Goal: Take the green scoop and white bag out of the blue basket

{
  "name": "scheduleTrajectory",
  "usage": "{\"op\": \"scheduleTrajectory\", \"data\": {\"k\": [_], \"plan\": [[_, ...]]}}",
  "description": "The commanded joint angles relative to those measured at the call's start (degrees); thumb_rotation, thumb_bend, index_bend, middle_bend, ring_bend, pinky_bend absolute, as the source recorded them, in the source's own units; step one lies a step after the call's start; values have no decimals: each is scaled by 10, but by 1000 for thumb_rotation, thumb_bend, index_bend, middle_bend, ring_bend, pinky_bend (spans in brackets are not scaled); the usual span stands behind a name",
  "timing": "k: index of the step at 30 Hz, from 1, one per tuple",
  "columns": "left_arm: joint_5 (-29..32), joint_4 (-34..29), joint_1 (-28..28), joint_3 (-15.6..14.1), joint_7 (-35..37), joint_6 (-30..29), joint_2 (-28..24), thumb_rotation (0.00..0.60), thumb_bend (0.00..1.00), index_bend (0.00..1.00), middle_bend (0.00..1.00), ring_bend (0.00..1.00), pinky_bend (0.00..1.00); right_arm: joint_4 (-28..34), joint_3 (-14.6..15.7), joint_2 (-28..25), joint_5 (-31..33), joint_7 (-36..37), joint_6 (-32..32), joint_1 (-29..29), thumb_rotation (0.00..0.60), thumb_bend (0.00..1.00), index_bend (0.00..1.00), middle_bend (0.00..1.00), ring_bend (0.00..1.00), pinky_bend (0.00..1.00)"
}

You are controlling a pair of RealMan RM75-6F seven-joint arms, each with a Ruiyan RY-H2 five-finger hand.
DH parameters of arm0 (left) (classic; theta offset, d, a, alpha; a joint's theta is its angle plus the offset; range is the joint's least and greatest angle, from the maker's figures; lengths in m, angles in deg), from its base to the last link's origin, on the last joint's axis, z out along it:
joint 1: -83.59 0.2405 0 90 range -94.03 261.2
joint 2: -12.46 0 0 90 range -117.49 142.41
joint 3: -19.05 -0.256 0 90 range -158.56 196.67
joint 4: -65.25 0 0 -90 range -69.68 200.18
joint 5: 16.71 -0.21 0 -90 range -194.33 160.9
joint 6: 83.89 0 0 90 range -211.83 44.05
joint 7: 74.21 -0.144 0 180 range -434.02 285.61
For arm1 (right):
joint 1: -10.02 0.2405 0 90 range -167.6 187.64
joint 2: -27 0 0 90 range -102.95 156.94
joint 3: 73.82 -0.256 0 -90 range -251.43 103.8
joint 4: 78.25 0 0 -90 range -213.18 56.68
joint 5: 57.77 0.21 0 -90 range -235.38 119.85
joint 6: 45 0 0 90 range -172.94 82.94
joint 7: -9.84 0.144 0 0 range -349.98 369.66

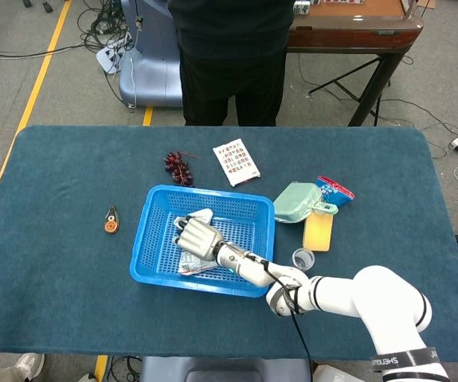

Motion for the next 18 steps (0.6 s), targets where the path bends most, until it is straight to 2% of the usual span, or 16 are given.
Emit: {"op": "scheduleTrajectory", "data": {"k": [1,4,8,18], "plan": [[1,2,1,0,2,-1,1,600,149,189,143,153,156,-10,-1,8,-9,9,16,-5,600,223,516,487,383,479],[2,4,2,0,4,-1,2,600,149,189,143,152,156,-16,0,13,-30,30,37,-14,600,292,609,550,472,590],[1,7,2,0,7,-1,4,600,149,189,143,152,156,-10,-7,2,-63,74,65,-25,600,341,650,581,538,673],[-4,2,1,3,9,-6,0,600,148,189,143,152,157,106,-53,-111,-109,155,158,-65,600,350,658,591,568,708]]}}
